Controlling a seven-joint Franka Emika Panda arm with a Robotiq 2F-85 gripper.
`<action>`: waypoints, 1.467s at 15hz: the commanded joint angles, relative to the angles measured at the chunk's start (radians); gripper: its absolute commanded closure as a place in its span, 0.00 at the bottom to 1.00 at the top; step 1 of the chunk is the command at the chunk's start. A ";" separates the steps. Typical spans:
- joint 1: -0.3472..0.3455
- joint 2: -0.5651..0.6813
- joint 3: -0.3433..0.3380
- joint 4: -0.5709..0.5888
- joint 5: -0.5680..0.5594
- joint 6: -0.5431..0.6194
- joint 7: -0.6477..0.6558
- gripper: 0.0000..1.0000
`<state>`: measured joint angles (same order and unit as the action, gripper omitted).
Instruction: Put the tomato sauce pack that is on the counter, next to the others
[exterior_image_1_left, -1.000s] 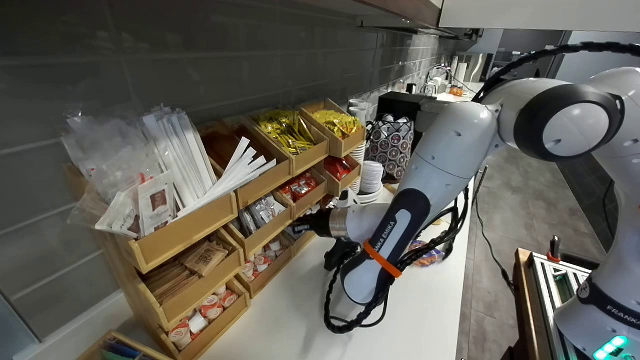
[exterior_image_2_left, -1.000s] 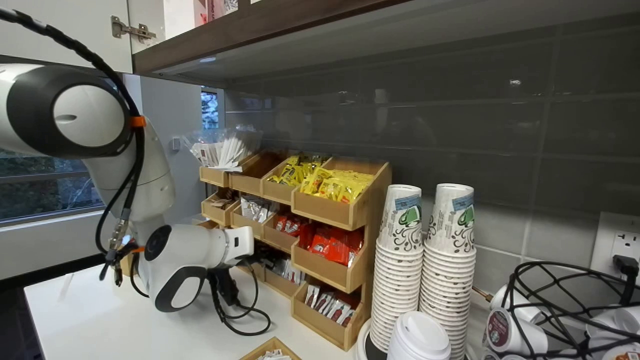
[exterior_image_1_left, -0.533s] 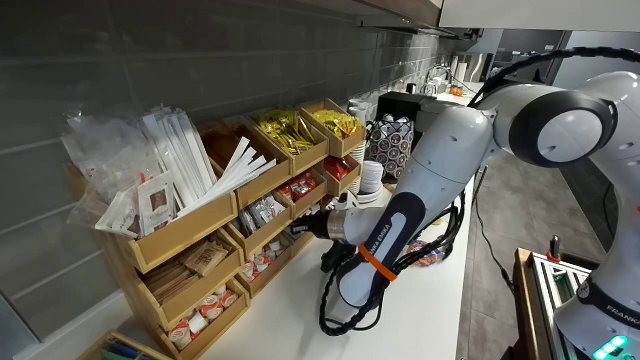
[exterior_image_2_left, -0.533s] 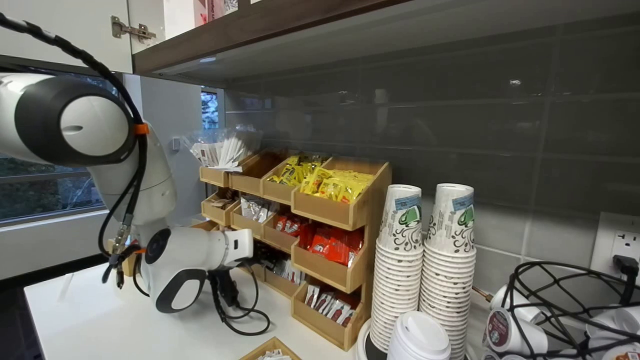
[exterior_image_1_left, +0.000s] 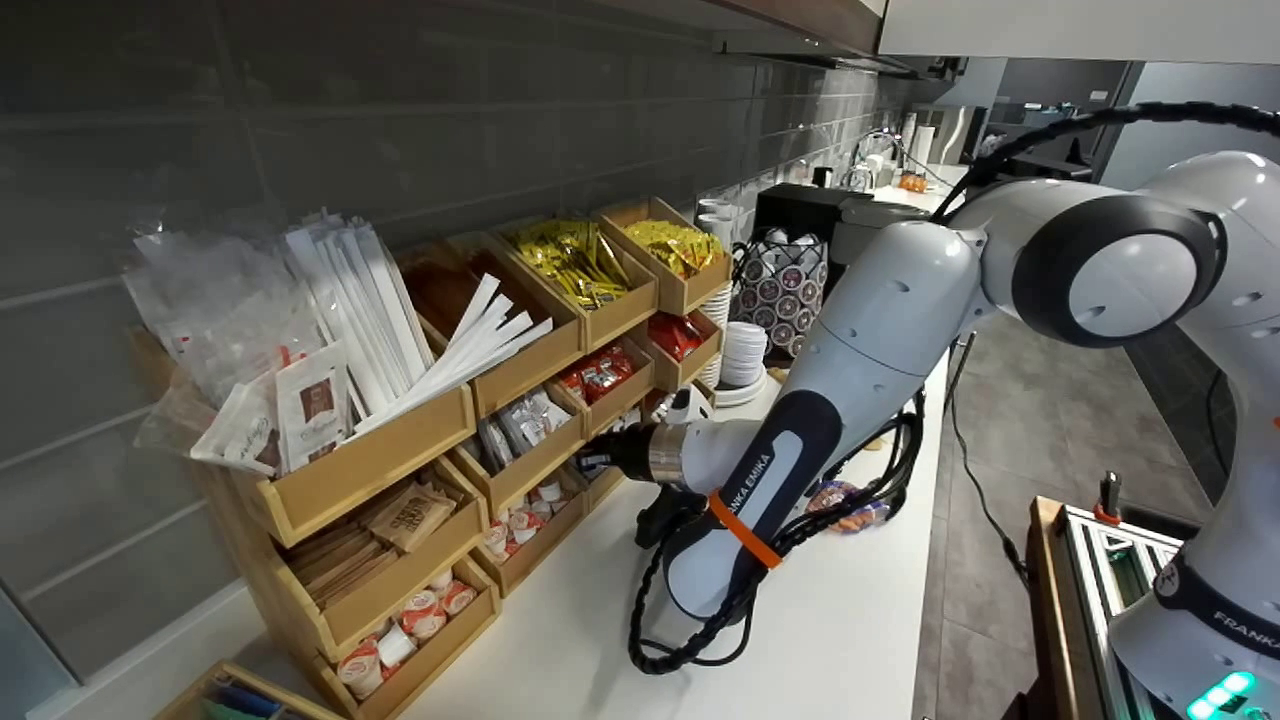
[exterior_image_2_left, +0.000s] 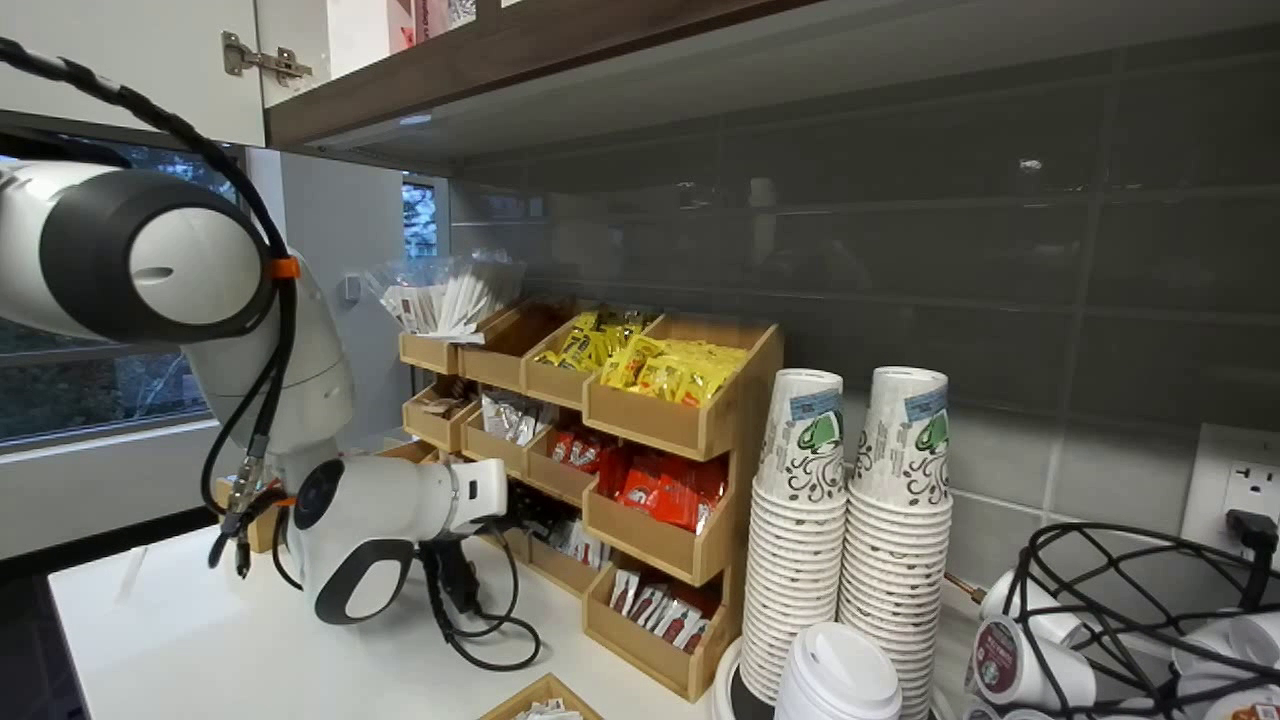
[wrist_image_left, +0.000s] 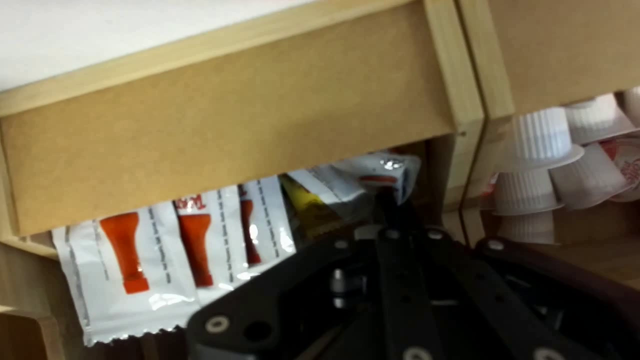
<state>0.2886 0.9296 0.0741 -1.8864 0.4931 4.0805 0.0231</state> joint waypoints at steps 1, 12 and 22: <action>0.007 0.061 0.003 0.060 0.027 0.025 -0.012 1.00; -0.005 0.072 0.012 0.057 0.001 0.057 -0.013 0.69; -0.019 0.070 0.013 0.050 -0.003 0.054 -0.013 0.06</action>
<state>0.2719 0.9705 0.0733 -1.8558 0.4942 4.1210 0.0082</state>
